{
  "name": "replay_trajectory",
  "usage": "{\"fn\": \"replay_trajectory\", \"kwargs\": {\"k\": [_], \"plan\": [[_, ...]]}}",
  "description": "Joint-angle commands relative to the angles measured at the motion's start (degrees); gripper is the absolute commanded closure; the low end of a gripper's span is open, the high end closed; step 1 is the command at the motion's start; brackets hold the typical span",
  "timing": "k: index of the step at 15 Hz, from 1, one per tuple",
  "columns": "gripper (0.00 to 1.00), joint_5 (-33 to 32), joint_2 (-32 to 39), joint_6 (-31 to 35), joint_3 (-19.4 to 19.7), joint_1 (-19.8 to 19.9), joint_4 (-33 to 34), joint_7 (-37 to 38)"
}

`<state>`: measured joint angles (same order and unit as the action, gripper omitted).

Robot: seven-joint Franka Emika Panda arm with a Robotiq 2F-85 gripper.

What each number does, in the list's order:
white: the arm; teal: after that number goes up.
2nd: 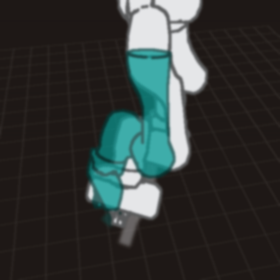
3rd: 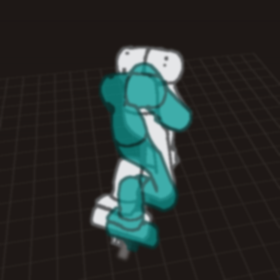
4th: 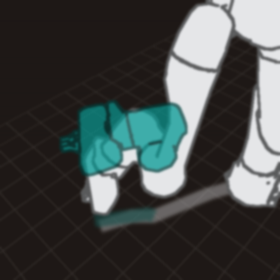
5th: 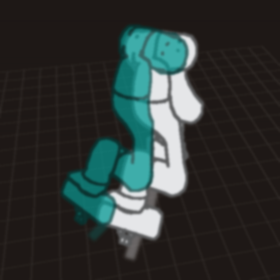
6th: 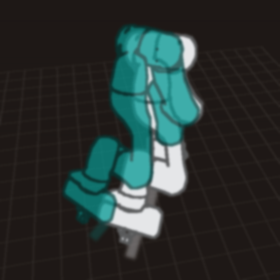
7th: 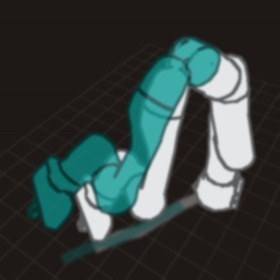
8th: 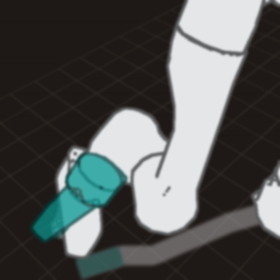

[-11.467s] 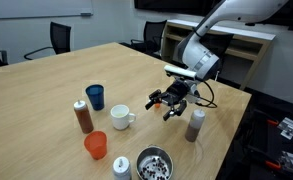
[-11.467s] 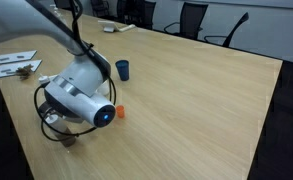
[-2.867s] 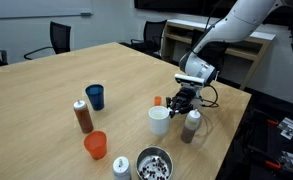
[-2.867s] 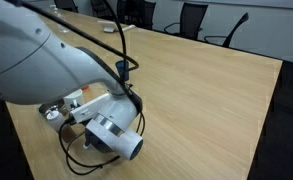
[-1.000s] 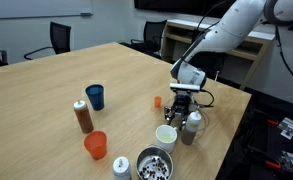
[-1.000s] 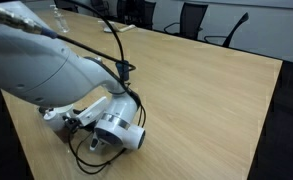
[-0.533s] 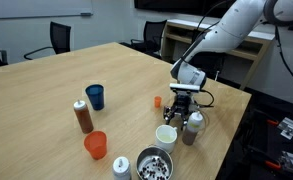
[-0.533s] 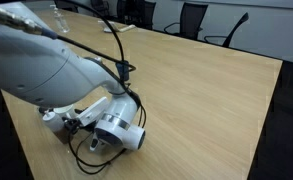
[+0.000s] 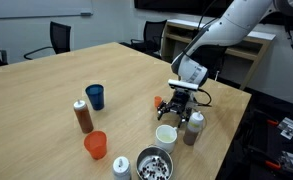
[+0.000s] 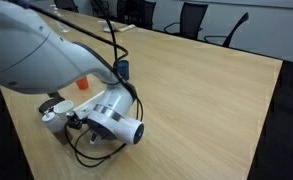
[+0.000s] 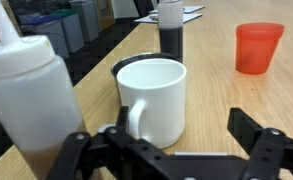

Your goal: Move the white mug forward.

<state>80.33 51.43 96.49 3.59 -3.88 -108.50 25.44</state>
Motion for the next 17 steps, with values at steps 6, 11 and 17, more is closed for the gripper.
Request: {"fn": "replay_trajectory", "kwargs": {"k": [6, 11, 17], "plan": [[0.00, 8.2, -17.3, 17.0, -1.4, -3.6, -14.3, 0.6], [0.00, 6.4, -21.1, 16.3, -3.5, -3.4, -15.6, 1.4], [0.00, 6.4, -24.5, 17.2, -3.9, -3.5, -18.7, 1.4]]}}
